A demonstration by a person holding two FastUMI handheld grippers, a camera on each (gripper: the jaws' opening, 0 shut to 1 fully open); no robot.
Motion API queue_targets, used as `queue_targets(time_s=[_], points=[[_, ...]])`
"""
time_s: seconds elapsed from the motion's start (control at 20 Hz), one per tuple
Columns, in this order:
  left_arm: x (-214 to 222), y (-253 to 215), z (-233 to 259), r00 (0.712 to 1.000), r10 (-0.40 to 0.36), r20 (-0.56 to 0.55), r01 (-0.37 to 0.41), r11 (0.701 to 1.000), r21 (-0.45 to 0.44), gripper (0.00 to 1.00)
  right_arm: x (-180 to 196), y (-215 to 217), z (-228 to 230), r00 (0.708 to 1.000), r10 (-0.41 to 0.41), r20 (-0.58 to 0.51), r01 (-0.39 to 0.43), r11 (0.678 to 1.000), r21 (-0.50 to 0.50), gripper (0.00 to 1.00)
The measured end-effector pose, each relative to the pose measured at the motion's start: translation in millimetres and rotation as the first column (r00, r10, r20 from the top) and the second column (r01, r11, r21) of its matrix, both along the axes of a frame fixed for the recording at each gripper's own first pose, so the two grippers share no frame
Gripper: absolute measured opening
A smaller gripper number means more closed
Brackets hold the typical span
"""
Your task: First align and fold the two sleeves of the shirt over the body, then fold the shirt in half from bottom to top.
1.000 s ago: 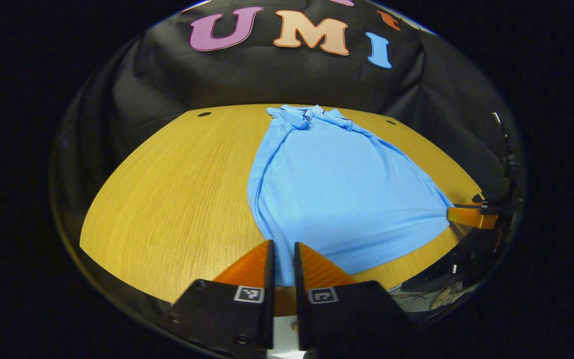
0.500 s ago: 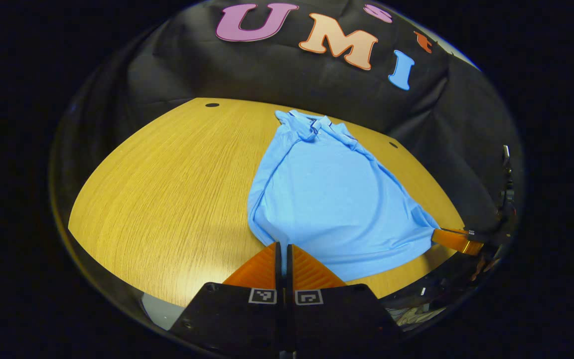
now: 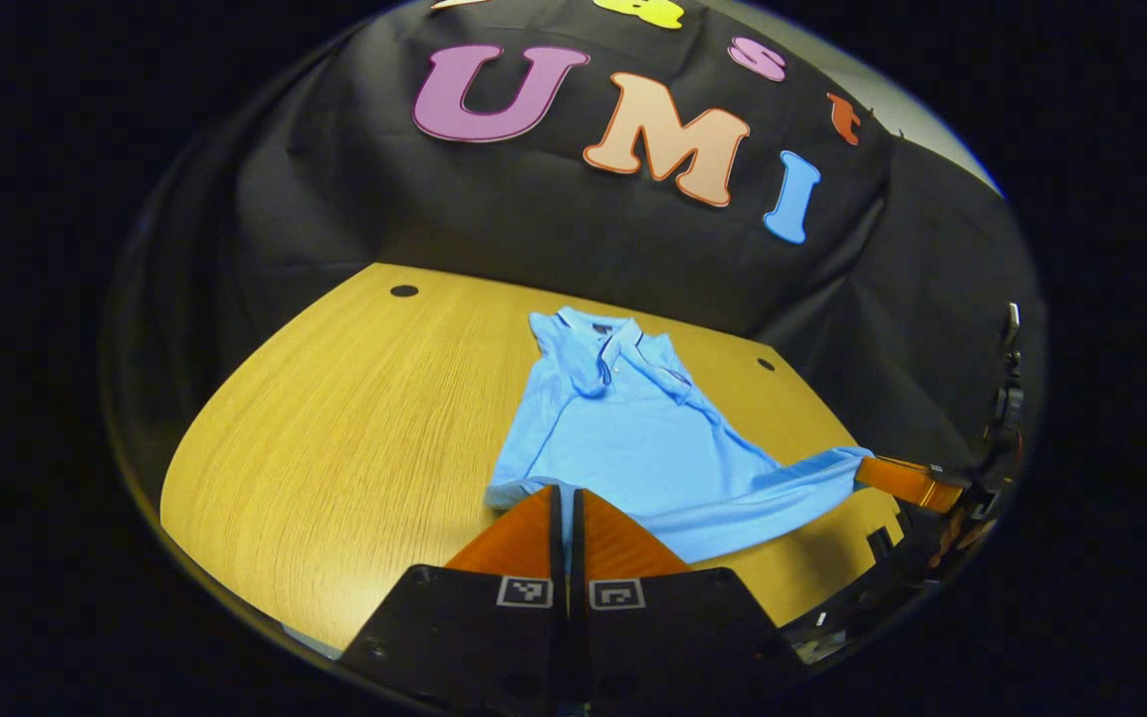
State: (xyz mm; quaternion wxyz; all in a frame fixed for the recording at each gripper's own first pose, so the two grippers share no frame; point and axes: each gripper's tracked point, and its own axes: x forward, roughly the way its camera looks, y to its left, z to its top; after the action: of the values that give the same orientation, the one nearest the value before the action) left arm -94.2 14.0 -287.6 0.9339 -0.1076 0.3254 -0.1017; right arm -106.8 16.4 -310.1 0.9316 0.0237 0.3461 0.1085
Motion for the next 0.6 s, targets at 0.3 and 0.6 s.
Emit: queue_targets(time_s=[0.3,0.6], points=[[66.8,-2.7,17.3,1.000,0.002,0.020,-0.004,0.998,0.057,0.00,73.8,7.2,10.2,0.998,-0.026,0.052,0.022,0.997,0.076,0.03],[139.7,-8.9,20.3,0.999,0.013,0.039,-0.015,0.999,0.049,0.00,147.6,8.9,-0.8,0.997,-0.043,0.059,0.039,0.996,0.079,0.03]])
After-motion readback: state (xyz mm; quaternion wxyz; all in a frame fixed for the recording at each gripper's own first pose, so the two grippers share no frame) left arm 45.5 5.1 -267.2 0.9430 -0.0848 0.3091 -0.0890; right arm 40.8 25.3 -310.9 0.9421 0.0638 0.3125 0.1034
